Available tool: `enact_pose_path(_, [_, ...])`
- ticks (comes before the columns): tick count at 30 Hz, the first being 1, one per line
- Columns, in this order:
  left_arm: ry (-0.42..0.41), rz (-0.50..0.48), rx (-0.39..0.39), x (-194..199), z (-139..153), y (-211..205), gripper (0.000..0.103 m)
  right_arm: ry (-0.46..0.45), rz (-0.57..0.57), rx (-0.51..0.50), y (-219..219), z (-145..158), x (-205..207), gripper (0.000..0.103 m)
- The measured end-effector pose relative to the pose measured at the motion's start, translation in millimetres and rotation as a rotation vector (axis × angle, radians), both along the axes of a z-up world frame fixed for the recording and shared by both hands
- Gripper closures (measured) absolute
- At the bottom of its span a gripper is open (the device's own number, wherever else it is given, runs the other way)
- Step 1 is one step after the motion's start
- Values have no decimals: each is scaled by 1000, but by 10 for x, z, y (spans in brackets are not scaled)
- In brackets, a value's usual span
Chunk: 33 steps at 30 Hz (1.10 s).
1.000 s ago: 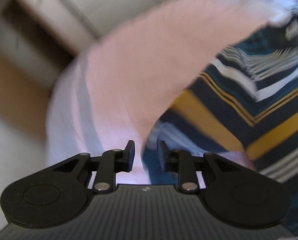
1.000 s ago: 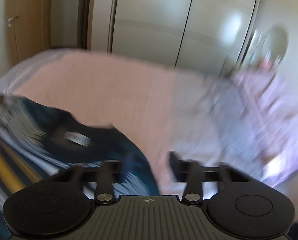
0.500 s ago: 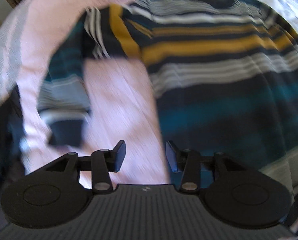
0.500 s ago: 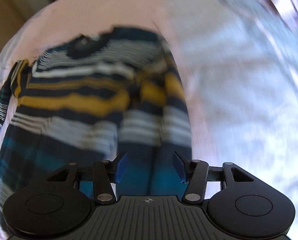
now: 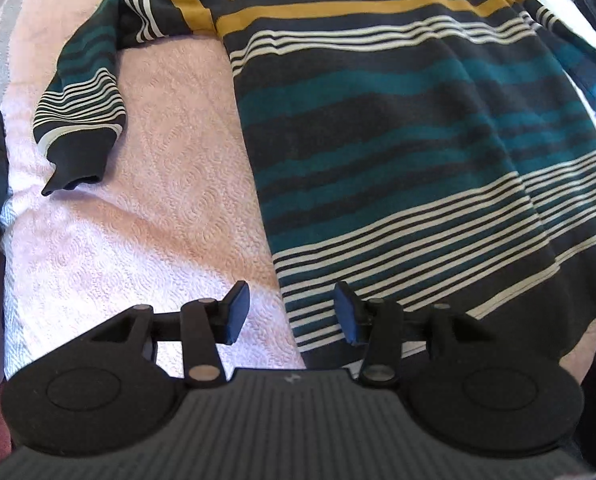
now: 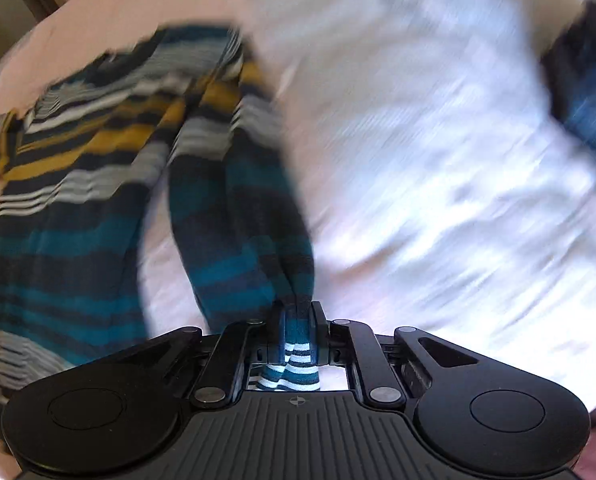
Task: Fold clothes
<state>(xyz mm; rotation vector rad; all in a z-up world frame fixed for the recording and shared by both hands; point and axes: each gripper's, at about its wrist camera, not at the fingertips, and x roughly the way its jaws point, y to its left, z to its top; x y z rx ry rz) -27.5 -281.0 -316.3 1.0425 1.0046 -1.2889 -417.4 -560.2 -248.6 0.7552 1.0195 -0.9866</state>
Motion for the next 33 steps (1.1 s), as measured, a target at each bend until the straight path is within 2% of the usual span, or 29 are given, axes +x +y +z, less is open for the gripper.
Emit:
enact_pose_path(4, [5,1,-1,-39,12,-78,61,106,-118,-215,-381,497,-456,93])
enact_pose_path(5, [6,7,4,-44,-8,-109,61,129,-153,-259,-506,551,-564,90])
enact_pose_path(6, [8,14,11,-47,-28,-136,61,141,-189,-288,-668,574,-668,70])
enact_pose_path(7, [10,23,20,-50,-44,-158,61,149,-209,-293,-760,572,-683,53])
enact_pose_path(8, [11,33,27,-51,-52,-168,61,158,-230,-298,-852,570,-697,43])
enact_pose_path(9, [13,41,31,-49,-60,-173,61,167,-251,-303,-945,568,-712,44])
enact_pose_path(11, [14,60,39,-28,-58,-134,61,138,-177,-310,-906,550,-524,44])
enact_pose_path(12, [16,71,43,-10,-56,-105,60,122,-128,-297,-817,515,-402,44])
enact_pose_path(14, [32,100,48,44,-43,-1,59,14,-45,-224,-597,417,-206,44])
enact_pose_path(16, [49,121,54,85,-37,136,58,-157,63,-61,-282,244,-39,44])
enact_pose_path(18, [68,133,63,114,-58,298,55,-230,157,89,87,39,90,44])
enact_pose_path(19, [78,135,67,126,-76,388,54,-242,215,158,322,-84,164,44])
enact_pose_path(23, [127,133,80,167,-179,685,51,-187,356,298,1034,-457,316,44])
enact_pose_path(26, [195,130,82,207,-288,871,51,-203,319,328,1325,-617,257,44])
enact_pose_path(27, [223,126,74,219,-325,919,55,-207,300,324,1383,-647,229,44])
enact_pose_path(31, [318,144,22,287,-344,968,62,-274,175,300,1430,-712,47,44])
enact_pose_path(33, [362,147,-1,311,-309,970,64,-268,133,282,1417,-684,4,44])
